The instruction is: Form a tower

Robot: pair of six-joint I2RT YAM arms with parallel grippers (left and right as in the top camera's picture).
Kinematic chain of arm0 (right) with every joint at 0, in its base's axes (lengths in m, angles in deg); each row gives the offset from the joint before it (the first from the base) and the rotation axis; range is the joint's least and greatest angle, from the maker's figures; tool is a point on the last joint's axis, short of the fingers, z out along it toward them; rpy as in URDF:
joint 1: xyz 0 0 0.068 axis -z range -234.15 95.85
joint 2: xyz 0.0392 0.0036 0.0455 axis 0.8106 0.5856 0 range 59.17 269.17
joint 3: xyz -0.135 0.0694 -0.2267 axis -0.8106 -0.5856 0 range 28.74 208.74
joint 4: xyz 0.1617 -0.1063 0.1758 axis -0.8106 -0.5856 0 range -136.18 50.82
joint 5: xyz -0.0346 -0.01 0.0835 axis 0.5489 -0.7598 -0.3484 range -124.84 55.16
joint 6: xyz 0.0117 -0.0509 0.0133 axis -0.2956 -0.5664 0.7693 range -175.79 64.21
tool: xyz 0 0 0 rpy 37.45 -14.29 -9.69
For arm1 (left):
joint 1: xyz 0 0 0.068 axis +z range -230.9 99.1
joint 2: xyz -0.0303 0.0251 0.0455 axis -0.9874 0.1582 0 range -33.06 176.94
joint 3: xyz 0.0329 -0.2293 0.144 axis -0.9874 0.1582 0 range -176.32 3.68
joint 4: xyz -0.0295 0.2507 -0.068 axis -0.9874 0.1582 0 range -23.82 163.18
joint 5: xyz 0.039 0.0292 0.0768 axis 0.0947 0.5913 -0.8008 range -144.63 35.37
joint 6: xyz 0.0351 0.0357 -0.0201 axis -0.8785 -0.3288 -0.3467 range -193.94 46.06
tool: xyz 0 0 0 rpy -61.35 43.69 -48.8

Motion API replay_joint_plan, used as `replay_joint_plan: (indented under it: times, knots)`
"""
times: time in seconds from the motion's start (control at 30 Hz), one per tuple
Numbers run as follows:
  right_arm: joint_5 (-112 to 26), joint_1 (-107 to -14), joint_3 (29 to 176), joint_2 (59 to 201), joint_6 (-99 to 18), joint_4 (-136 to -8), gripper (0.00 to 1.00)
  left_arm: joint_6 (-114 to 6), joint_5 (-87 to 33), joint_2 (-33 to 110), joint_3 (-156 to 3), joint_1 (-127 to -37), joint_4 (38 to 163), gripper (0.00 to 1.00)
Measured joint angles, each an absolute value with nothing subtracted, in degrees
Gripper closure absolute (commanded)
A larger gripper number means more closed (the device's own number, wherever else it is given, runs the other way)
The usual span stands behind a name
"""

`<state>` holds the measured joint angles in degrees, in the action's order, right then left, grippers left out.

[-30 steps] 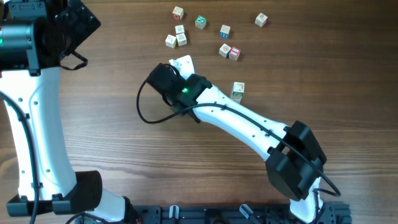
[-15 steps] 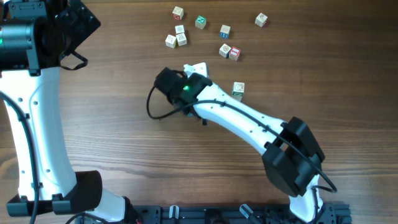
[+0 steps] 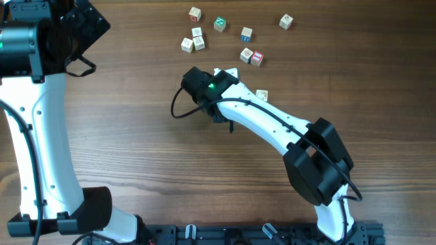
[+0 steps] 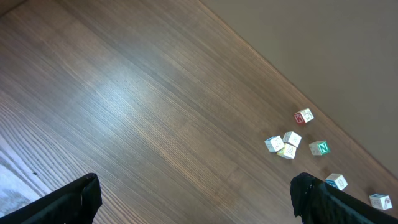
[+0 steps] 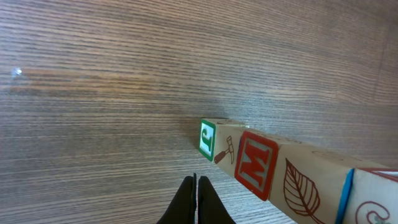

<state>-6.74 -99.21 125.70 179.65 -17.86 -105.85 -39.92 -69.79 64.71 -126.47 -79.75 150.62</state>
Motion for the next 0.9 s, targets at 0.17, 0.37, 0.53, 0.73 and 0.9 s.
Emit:
replay_joint_plan:
  times: [0.17, 0.37, 0.53, 0.73, 0.9]
  knots:
    - [-6.7, -99.2, 125.7, 180.6, -17.8, -106.1, 0.95, -39.9, -69.8, 64.7, -126.5, -79.8, 150.6, 0.0]
    - [-5.8, -99.2, 125.7, 180.7, -17.1, -106.1, 0.96, -39.9, -69.8, 64.7, -126.5, -79.8, 150.6, 0.0]
    - [-5.6, -99.2, 125.7, 180.7, -16.4, -106.5, 0.95, -39.9, -69.8, 64.7, -126.5, -79.8, 150.6, 0.0]
    - [-4.9, -99.0, 125.7, 180.7, -14.6, -107.5, 0.95, -39.9, -69.8, 64.7, -126.5, -79.8, 150.6, 0.0]
    - [-4.9, -98.7, 125.5, 180.8, -14.4, -107.5, 0.95, -39.9, -69.8, 64.7, -126.5, -79.8, 150.6, 0.0]
